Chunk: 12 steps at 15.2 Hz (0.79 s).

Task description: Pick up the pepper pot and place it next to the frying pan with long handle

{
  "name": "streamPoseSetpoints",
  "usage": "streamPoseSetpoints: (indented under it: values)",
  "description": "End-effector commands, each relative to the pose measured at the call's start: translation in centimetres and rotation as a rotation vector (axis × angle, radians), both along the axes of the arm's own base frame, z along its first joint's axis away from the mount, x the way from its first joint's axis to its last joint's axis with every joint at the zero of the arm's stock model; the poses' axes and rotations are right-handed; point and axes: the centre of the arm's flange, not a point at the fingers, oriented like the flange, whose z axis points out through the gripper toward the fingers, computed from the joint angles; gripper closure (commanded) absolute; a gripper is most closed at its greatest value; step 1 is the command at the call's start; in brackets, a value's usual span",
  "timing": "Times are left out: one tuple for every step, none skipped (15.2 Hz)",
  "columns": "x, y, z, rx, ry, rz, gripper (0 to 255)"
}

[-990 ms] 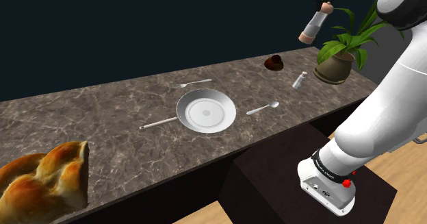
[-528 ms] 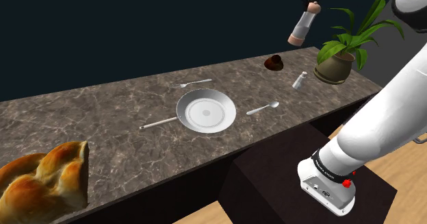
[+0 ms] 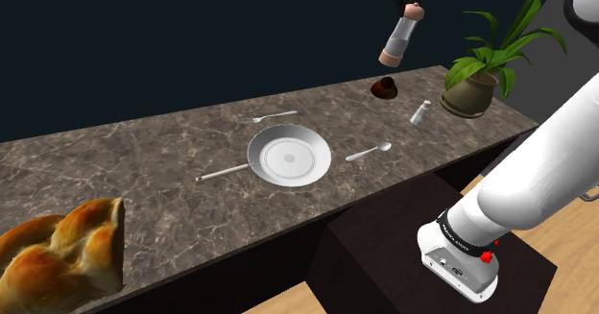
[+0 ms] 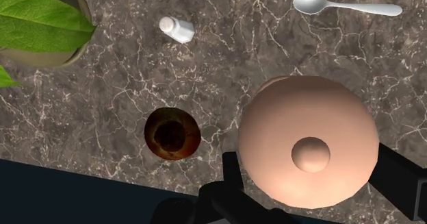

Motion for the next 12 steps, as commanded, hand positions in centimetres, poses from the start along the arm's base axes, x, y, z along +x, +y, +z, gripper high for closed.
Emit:
streamPoseSetpoints:
  values:
    - [0.6,2.3,0.2,0.000,0.000,-0.002,255]
    - [0.9,3.6,0.2,0.000,0.000,-0.002,255]
    - [1.2,4.9,0.2,0.000,0.000,-0.002,255]
    - [1.6,6.2,0.2,0.000,0.000,-0.002,255]
    - [1.9,7.4,0.2,0.000,0.000,-0.002,255]
    - [2.3,8.7,0.2,0.000,0.000,-0.002,255]
    - [2.6,10.0,0.2,0.000,0.000,-0.002,255]
    - [2.9,11.3,0.2,0.000,0.000,-0.002,255]
    - [3.3,12.5,0.2,0.000,0.000,-0.002,255]
    - [3.6,13.8,0.3,0.000,0.000,-0.002,255]
    - [3.9,15.1,0.3,0.000,0.000,-0.002,255]
    - [4.3,16.4,0.3,0.000,0.000,-0.002,255]
